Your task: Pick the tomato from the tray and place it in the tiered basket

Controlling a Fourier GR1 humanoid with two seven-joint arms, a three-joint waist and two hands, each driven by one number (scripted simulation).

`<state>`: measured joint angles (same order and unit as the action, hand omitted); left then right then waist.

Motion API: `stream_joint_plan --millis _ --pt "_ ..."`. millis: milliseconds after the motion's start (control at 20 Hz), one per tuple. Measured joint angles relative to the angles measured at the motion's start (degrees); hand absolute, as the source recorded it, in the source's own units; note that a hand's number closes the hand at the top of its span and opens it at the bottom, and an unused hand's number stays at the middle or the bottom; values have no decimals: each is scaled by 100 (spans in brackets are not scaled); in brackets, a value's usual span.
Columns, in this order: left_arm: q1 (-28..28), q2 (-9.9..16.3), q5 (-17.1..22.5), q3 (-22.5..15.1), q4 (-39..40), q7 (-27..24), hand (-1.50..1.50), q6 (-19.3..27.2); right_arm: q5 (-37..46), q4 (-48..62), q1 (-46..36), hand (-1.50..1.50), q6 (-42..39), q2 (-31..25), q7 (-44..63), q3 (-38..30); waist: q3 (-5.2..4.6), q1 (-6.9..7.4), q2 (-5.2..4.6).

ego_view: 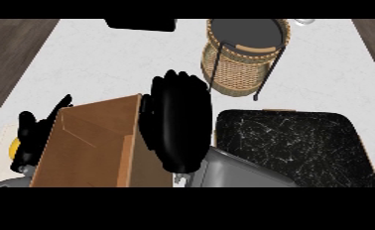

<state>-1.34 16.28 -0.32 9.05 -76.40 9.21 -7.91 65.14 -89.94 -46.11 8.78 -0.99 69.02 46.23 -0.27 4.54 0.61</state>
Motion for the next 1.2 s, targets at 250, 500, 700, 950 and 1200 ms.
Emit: stream_joint_plan --millis 250,500,700,950,1200 --pt "-23 -41 -24 -12 6 -33 0 35 -220 479 -878 150 64 -1 52 -386 5 -9 -46" --pt "-25 -14 -11 41 -14 -62 0 41 -458 1379 -1660 150 215 11 -90 -822 9 -43 -80" --pt "11 22 59 113 -148 13 0 25 -618 2274 -2124 150 510 33 -422 -1255 14 -75 -103" --pt "-23 0 29 104 -121 31 0 53 -1021 2824 -2332 150 1393 54 -1012 -1958 20 -97 -141" --pt "53 -59 17 91 -80 -60 0 42 -1504 3774 -2686 150 2074 77 -1584 -2539 20 -140 -142"
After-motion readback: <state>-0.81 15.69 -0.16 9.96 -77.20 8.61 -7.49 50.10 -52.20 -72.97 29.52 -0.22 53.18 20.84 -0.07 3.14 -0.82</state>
